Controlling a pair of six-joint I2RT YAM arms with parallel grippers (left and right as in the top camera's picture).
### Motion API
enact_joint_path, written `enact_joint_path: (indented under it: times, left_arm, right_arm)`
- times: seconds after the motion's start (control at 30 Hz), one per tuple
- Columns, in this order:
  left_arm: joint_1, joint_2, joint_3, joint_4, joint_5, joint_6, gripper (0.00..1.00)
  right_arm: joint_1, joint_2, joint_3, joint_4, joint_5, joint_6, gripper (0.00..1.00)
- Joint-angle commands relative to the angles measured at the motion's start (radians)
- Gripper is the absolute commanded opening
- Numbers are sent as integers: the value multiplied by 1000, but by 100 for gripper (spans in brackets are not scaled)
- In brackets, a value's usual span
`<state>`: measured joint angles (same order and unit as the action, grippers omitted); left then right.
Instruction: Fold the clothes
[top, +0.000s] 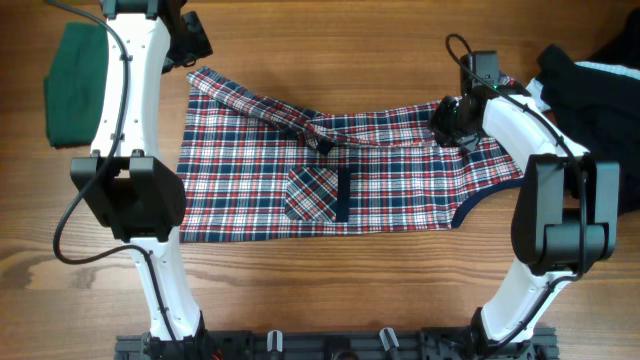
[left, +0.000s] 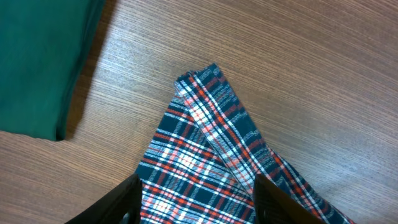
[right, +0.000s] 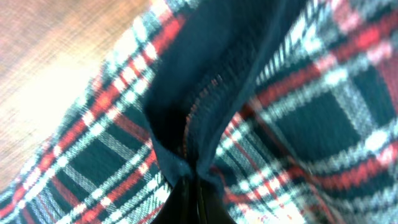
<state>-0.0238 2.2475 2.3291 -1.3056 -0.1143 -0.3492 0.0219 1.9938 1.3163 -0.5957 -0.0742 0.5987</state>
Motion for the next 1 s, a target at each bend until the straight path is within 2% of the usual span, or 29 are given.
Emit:
enact_joint_path:
  times: [0.0, 0.33, 0.6, 0.67, 0.8, 0.83, 0.97]
  left_arm:
    - [8, -18, -4, 1, 8, 5, 57]
    - [8, -18, -4, 1, 8, 5, 56]
    - [7, -18, -4, 8, 8, 5, 56]
    - [7, -18, -4, 9, 8, 5, 56]
    - [8, -18, -4, 5, 8, 5, 57]
    - [7, -18, -4, 4, 8, 5, 57]
    - [7, -18, -4, -45, 9, 6, 58]
  right_arm:
    - [0, 16, 28, 47, -5, -63, 4]
    - [0, 11, 206, 213, 0, -103, 4]
    - [0, 52, 215, 423, 67, -98, 4]
    - [0, 79, 215, 423, 54, -95, 4]
    - [5, 90, 216, 318, -2, -106, 4]
    - [5, 82, 216, 289, -38, -130, 8]
    - [6, 34, 216, 151, -177, -249, 46]
